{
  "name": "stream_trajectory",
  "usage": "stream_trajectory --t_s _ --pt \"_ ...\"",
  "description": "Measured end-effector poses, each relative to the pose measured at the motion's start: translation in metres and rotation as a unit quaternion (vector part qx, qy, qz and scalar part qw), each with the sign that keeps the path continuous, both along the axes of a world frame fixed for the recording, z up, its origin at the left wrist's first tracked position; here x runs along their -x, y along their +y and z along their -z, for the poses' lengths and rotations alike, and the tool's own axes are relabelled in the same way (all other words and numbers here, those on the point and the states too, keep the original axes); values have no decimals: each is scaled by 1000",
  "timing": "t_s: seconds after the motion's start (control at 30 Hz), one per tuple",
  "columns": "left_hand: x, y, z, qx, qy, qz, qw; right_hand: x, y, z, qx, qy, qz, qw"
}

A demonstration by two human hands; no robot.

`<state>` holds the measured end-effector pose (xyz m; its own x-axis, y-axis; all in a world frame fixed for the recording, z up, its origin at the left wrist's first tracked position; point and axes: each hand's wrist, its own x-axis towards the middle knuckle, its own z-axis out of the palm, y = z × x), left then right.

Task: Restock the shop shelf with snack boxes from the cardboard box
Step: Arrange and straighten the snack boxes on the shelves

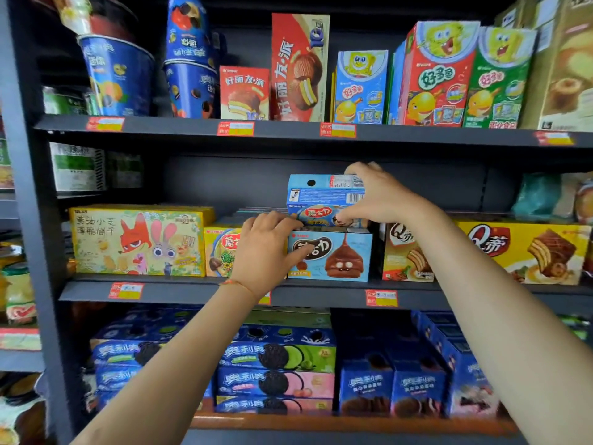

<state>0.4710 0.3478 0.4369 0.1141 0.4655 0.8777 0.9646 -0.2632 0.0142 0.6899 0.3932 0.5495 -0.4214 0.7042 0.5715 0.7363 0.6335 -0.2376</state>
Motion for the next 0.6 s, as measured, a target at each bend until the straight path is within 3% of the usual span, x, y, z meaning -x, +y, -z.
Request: stream_trajectory --t_s 0.43,0.6 --pt "-5 3 0 -3 -25 -11 1000 -6 18 -28 108 -161 48 980" --pt "-3 5 3 -18 -24 -2 1000 -12 14 -33 119 -173 50 976"
